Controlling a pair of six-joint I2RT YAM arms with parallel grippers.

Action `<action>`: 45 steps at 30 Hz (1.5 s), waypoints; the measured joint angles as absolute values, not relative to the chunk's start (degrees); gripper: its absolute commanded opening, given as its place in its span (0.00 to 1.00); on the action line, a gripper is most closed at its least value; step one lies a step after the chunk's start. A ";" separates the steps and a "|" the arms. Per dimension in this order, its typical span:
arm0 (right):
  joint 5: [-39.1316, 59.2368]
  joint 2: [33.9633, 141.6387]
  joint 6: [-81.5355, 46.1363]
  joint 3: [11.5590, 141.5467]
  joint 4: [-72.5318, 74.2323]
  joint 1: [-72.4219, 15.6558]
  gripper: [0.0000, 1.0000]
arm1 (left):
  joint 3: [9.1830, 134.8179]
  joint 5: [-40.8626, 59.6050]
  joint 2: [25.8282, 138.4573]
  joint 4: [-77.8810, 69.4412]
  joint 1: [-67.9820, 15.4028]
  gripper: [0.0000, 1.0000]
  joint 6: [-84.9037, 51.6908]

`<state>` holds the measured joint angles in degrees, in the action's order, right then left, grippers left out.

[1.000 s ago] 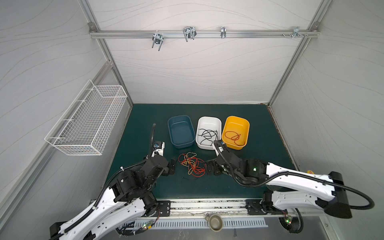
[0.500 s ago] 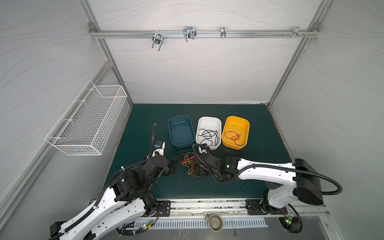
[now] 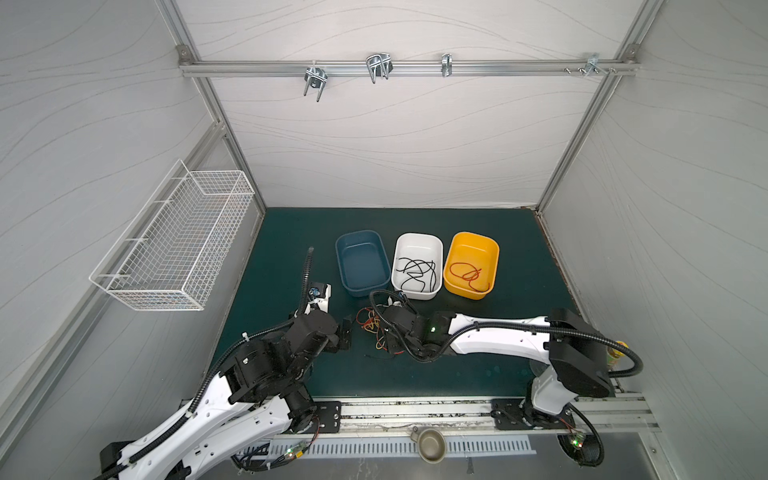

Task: Untangle the cables
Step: 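Lower the right gripper onto a red wire in the tangle and close, then lift the red wire with the right gripper while left moves toward the tangle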

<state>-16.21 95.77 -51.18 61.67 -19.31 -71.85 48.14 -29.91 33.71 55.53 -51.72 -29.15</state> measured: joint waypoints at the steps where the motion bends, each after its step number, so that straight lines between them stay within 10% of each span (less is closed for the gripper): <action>1: -16.01 96.14 -51.44 61.65 -19.31 -71.75 0.28 | 48.14 -29.80 33.71 55.53 -51.77 0.99 -29.15; 11: -15.94 96.47 -51.40 61.65 -19.53 -71.48 0.00 | 48.12 -28.88 33.85 55.51 -51.99 0.99 -29.12; 45: -18.04 82.43 -43.48 59.00 -21.74 -73.45 0.00 | 47.97 -25.63 36.86 55.37 -54.87 0.99 -28.88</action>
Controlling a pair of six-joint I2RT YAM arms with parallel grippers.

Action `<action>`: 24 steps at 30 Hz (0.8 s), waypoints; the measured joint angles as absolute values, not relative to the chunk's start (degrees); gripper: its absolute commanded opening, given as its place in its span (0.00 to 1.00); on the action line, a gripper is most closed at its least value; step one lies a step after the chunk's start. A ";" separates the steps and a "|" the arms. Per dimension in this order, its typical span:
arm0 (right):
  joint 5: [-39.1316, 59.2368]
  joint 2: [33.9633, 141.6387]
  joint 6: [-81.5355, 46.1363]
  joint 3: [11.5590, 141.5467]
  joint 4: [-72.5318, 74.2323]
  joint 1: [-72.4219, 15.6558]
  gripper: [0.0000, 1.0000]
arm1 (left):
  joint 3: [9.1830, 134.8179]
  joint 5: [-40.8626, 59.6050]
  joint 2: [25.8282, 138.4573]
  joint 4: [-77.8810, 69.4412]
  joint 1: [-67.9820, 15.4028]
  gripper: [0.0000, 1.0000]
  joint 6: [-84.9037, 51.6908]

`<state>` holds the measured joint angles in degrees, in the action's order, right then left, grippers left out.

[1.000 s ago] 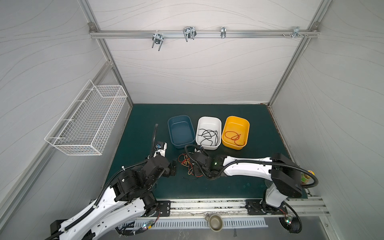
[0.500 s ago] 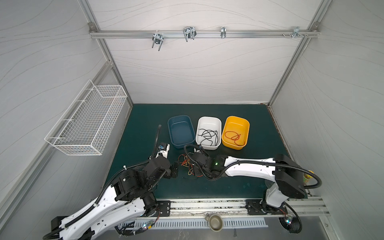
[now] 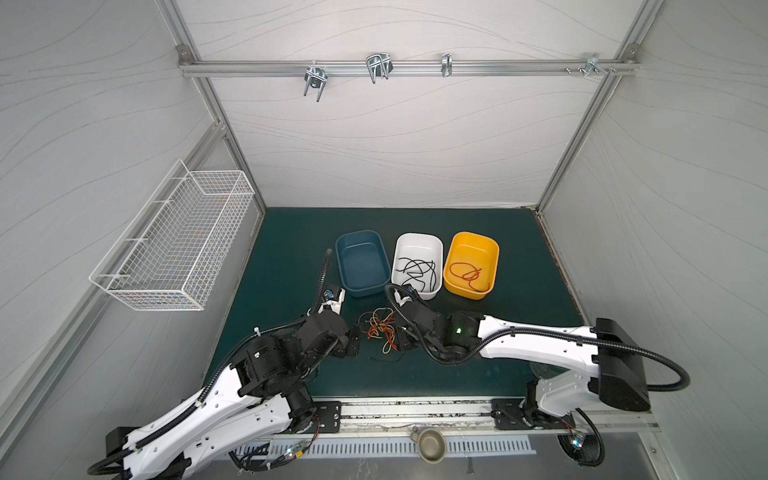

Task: Untangle the cables
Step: 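Lift the red wire with the right gripper while left moves toward the tangle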

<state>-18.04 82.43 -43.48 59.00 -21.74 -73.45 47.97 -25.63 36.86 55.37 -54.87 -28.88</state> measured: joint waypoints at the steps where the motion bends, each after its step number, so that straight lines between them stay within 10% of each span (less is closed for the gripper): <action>1: -17.74 81.56 -42.92 58.57 -21.54 -73.43 0.00 | 47.97 -25.63 36.84 55.37 -54.87 0.99 -28.88; 24: -6.87 64.77 -34.61 62.48 -24.49 -68.42 0.00 | 47.86 -24.29 40.05 54.94 -55.57 0.99 -28.86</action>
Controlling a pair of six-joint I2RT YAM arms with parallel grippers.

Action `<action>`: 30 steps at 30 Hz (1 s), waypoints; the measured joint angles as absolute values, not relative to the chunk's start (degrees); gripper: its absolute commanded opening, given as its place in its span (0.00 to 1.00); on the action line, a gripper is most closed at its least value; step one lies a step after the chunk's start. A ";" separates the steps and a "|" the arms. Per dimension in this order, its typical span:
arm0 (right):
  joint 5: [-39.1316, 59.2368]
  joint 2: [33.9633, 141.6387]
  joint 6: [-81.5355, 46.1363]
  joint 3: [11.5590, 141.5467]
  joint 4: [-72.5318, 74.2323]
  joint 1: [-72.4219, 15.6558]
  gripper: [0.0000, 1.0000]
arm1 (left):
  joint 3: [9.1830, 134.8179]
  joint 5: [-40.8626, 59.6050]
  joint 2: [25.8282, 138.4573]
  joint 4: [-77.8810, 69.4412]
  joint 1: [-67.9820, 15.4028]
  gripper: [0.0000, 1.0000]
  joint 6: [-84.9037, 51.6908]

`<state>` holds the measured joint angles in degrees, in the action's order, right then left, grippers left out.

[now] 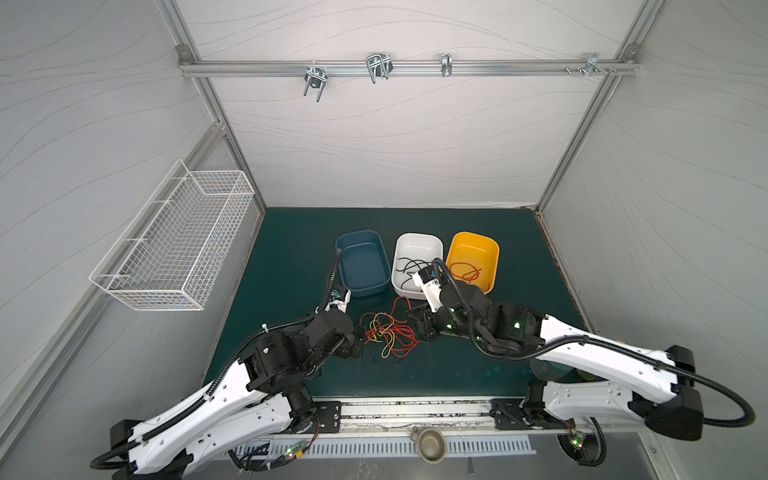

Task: Untangle the cables
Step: 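Lift the red wire with the right gripper while left moves toward the tangle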

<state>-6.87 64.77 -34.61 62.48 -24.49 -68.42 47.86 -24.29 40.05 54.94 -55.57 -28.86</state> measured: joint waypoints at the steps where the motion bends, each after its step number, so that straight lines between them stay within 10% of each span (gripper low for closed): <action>1: -6.74 63.94 -34.30 63.77 -25.08 -68.42 0.00 | 47.86 -24.16 40.36 54.94 -55.68 0.99 -28.86; 30: -3.90 63.11 -31.66 85.21 -33.80 -68.42 0.00 | 47.57 -18.48 40.12 51.90 -58.19 0.99 -27.86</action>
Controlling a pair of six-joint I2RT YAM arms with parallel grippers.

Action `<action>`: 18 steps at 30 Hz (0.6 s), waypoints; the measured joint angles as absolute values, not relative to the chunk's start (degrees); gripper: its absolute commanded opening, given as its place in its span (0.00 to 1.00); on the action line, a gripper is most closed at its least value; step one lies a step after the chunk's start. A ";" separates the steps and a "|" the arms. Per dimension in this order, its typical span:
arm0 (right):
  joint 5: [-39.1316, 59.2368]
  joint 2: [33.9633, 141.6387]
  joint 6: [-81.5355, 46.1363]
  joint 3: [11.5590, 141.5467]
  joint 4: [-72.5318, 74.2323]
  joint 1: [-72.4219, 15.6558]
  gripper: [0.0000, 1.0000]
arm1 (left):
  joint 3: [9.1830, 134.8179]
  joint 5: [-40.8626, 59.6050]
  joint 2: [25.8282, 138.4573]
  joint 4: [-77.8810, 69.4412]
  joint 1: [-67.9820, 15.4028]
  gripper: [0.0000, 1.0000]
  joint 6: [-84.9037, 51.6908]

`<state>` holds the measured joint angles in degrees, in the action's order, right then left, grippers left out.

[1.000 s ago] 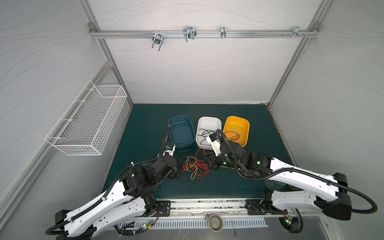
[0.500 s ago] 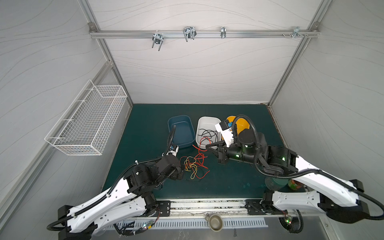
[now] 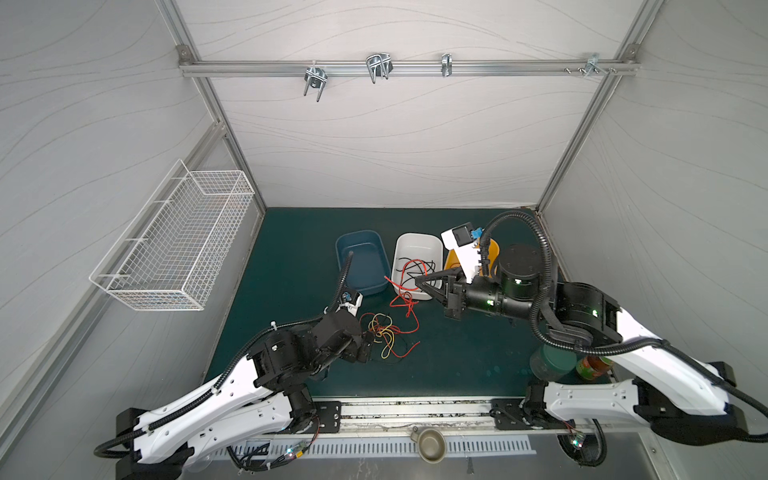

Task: Untangle the cables
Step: 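Lift the red wire with the right gripper while left moves toward the tangle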

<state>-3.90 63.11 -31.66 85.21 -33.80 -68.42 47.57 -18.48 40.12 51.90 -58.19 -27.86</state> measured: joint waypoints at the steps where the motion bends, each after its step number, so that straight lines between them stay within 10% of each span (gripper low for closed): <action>1: -3.92 63.09 -31.86 85.08 -33.71 -68.42 0.00 | 47.44 -17.06 39.24 51.27 -58.19 0.99 -27.64; 18: -5.72 61.65 -40.97 80.55 -31.33 -68.42 0.00 | 35.64 3.66 33.39 25.26 -58.19 0.99 -36.07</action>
